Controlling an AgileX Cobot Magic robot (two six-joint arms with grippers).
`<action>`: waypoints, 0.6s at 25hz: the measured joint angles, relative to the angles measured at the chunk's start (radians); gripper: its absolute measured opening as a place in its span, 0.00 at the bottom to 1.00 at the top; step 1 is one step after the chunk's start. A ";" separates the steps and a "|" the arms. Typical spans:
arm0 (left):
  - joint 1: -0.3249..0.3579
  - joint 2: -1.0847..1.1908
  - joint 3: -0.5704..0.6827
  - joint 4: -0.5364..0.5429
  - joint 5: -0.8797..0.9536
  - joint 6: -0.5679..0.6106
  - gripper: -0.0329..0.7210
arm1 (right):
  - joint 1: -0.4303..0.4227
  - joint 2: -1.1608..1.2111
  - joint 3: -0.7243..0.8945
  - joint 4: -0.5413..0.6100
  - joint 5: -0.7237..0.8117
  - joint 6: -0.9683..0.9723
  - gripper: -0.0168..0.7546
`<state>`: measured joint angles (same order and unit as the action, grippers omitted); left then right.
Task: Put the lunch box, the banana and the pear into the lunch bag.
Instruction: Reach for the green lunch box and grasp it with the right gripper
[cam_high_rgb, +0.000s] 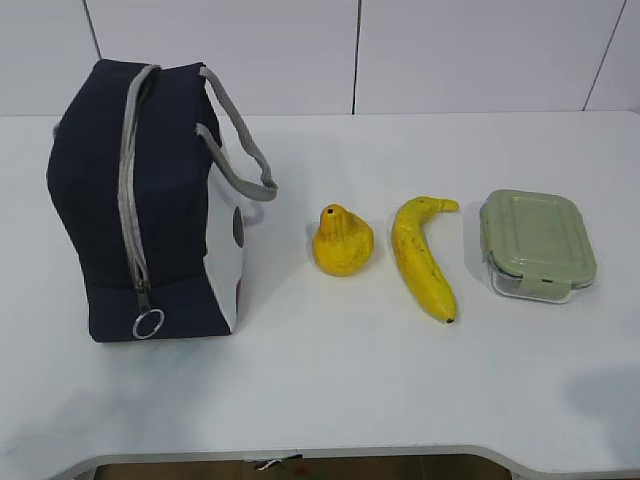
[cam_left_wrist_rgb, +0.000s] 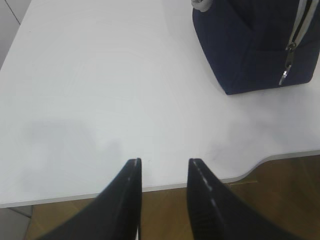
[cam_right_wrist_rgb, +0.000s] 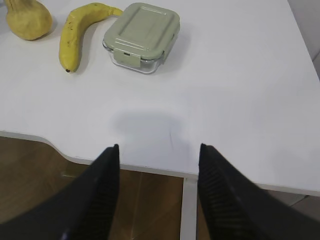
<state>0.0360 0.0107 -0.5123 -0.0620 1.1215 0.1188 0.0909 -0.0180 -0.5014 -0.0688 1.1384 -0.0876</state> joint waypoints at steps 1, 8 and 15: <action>0.000 0.000 0.000 0.000 0.000 0.000 0.36 | 0.000 0.000 0.000 0.000 0.000 0.000 0.57; 0.000 0.000 0.000 0.000 0.000 0.000 0.36 | 0.000 0.000 0.000 0.000 0.000 0.000 0.57; 0.000 0.000 0.000 0.000 0.000 0.000 0.36 | 0.000 0.000 0.000 0.000 0.000 0.000 0.57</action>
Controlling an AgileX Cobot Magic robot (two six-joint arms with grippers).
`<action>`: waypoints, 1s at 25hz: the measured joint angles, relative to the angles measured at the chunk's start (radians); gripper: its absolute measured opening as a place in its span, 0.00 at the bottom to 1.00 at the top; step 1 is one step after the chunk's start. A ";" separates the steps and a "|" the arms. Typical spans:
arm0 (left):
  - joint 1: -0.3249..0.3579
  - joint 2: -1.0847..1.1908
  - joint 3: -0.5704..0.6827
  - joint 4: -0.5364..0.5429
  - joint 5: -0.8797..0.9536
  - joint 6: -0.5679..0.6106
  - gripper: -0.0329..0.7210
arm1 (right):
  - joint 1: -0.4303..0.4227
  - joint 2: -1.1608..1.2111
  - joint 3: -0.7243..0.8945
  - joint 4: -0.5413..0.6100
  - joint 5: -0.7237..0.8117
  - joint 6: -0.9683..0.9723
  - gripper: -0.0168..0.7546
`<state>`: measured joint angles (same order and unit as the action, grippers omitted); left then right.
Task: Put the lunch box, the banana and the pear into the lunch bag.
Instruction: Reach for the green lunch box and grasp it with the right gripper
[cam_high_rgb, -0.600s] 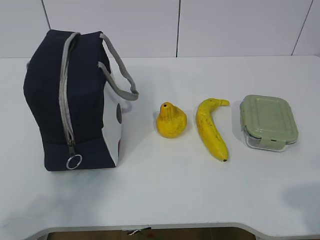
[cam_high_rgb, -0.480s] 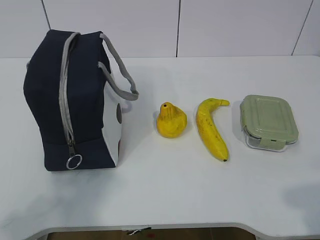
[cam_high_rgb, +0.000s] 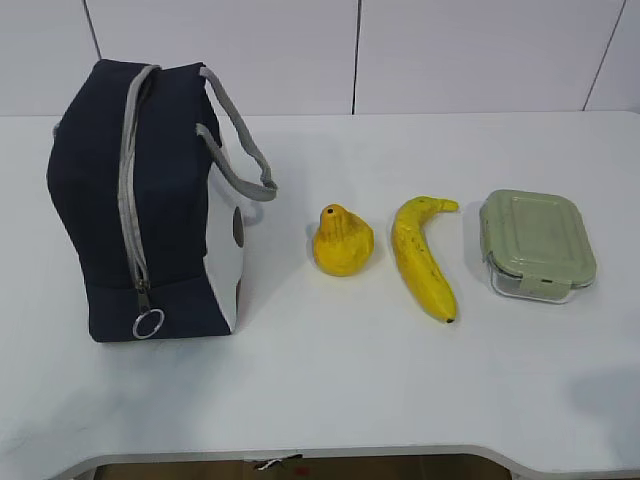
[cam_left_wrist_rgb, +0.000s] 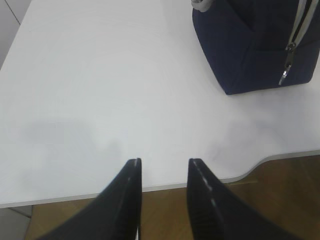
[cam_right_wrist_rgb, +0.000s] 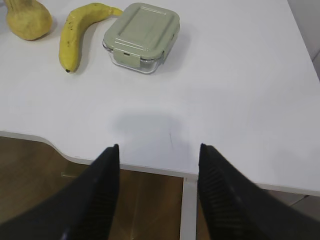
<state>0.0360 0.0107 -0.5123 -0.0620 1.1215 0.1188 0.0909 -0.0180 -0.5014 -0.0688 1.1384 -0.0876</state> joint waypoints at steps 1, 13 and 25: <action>0.000 0.000 0.000 0.000 0.000 0.000 0.36 | 0.000 0.000 0.000 0.000 0.000 0.000 0.57; 0.000 0.000 0.000 0.000 0.000 0.000 0.36 | 0.000 0.033 -0.027 -0.071 -0.066 0.152 0.57; 0.000 0.000 0.000 -0.008 0.000 0.000 0.36 | 0.000 0.287 -0.035 -0.122 -0.326 0.444 0.57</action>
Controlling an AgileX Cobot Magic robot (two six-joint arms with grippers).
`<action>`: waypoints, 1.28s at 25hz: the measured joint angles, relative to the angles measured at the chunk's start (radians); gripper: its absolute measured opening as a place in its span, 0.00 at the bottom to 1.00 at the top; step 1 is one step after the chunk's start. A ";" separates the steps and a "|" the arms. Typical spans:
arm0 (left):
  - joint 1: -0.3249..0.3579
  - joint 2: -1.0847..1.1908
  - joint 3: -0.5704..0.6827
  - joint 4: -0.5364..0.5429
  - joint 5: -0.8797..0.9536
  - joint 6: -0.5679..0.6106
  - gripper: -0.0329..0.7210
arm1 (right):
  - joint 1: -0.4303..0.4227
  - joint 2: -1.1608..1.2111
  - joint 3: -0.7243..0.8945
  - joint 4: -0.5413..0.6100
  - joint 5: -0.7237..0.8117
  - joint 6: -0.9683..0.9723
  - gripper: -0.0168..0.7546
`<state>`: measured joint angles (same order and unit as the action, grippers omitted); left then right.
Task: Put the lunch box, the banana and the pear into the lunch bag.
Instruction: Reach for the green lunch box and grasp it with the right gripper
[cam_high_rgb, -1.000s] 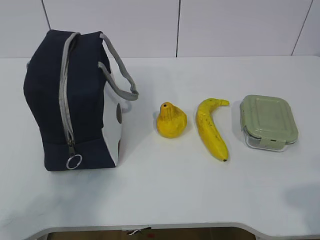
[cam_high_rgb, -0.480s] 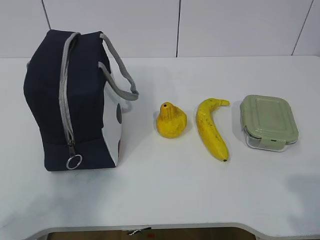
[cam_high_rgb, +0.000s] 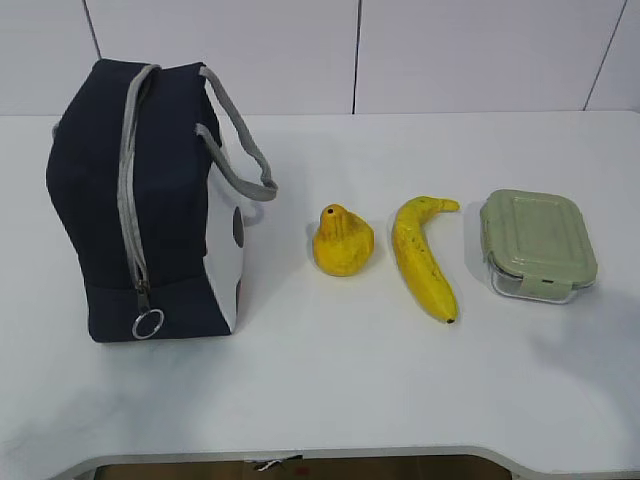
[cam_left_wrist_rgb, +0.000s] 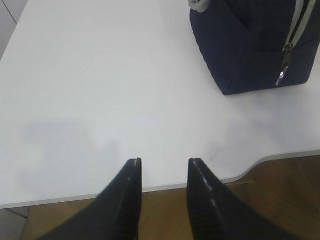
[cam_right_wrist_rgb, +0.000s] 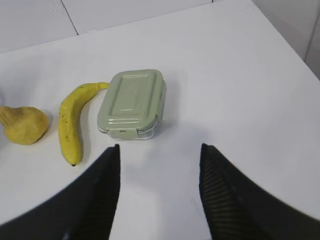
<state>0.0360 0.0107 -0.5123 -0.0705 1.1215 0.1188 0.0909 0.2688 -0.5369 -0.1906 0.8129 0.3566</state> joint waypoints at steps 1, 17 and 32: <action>0.000 0.000 0.000 0.000 0.000 0.000 0.36 | 0.000 0.018 0.000 -0.005 -0.005 0.011 0.57; 0.000 0.104 0.000 0.005 -0.004 0.000 0.36 | 0.000 0.623 -0.289 -0.064 -0.007 0.148 0.54; 0.000 0.104 0.000 0.005 -0.006 0.000 0.36 | -0.080 1.020 -0.617 0.000 0.178 0.041 0.41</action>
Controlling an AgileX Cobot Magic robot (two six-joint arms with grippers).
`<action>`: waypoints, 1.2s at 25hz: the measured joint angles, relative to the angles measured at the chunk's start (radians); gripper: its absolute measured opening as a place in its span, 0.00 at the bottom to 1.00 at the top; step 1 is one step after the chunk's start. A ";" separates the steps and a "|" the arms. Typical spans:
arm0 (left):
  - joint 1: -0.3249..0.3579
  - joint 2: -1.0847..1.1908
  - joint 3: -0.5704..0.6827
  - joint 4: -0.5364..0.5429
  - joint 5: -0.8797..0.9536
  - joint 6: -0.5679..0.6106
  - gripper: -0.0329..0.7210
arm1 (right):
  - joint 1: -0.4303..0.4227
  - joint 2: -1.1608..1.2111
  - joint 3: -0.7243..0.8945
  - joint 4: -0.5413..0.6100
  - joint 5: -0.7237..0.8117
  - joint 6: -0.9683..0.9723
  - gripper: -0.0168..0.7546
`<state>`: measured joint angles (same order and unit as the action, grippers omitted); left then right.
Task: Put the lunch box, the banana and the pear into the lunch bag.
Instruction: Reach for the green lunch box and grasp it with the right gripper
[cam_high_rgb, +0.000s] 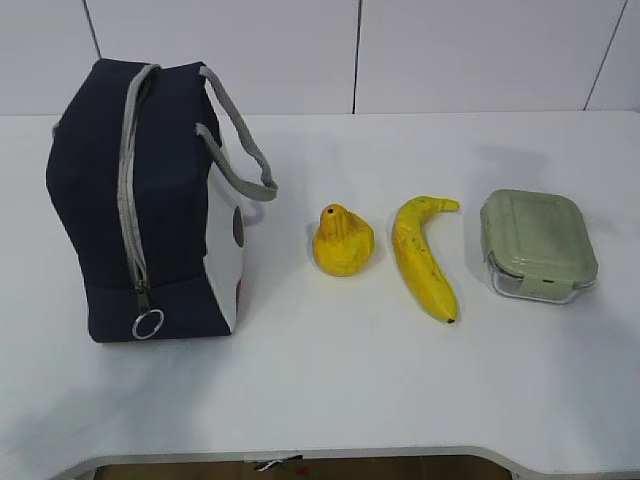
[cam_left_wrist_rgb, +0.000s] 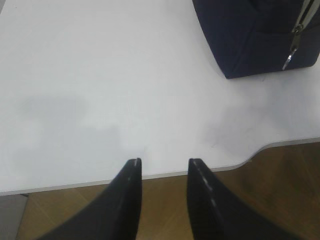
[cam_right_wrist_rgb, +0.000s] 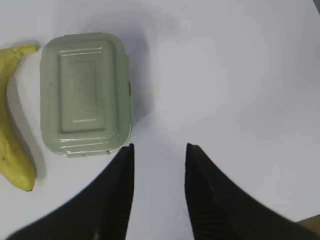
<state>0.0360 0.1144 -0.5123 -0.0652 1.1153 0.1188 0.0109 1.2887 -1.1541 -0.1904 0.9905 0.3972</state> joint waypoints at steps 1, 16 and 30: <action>0.000 0.000 0.000 0.000 0.000 0.000 0.36 | -0.026 0.022 -0.020 0.035 0.013 -0.029 0.40; 0.000 0.000 0.000 0.000 -0.002 0.000 0.36 | -0.400 0.305 -0.087 0.715 0.207 -0.685 0.39; 0.000 0.000 0.000 0.000 -0.002 0.000 0.36 | -0.494 0.452 -0.088 0.933 0.218 -0.962 0.39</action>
<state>0.0360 0.1144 -0.5123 -0.0652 1.1136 0.1188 -0.4836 1.7403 -1.2426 0.7422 1.2088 -0.5647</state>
